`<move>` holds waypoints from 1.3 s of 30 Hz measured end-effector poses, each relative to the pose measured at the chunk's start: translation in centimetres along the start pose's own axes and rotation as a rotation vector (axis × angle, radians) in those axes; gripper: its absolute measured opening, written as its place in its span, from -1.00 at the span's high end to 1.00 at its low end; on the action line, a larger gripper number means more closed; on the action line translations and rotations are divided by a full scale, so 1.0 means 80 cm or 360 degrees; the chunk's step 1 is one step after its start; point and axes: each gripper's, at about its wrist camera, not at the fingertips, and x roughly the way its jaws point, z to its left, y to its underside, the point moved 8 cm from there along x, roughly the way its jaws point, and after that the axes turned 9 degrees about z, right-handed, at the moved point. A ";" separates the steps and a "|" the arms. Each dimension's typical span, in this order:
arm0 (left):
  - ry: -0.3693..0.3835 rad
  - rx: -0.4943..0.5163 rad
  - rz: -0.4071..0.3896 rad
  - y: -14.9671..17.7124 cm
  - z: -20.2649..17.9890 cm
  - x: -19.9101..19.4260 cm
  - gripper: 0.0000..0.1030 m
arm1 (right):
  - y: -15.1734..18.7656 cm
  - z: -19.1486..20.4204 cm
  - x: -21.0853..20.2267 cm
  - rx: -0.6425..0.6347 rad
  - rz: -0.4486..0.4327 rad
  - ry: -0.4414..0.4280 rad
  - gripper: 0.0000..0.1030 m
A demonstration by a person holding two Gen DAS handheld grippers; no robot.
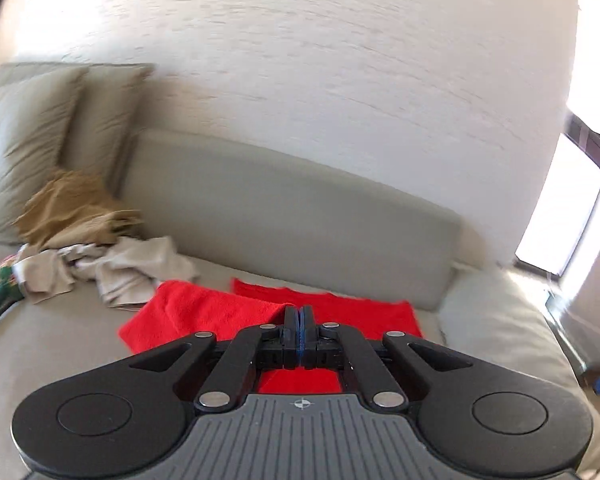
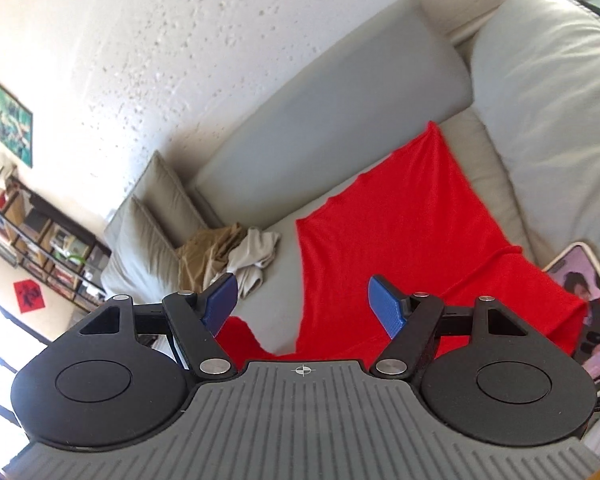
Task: Fold clothes
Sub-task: 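Lay the sleeve across the shirt body with the left tool and release, then grasp the shirt's side edge with the right tool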
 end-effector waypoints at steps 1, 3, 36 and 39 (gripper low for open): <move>0.0040 0.0098 0.0057 0.019 -0.042 0.008 1.00 | -0.001 -0.015 -0.008 0.0032 -0.0012 0.0018 -0.44; 0.0086 0.0278 0.0245 0.071 -0.114 0.038 1.00 | -0.001 -0.044 -0.018 0.0090 -0.0024 0.0051 -0.45; -0.0666 -0.0350 0.0849 0.198 0.105 0.071 0.58 | 0.072 -0.047 0.319 -0.0666 0.0775 0.0740 0.70; -0.0652 -0.0384 0.0835 0.197 0.107 0.070 0.58 | 0.052 -0.049 0.293 -0.0613 0.0619 0.0778 0.96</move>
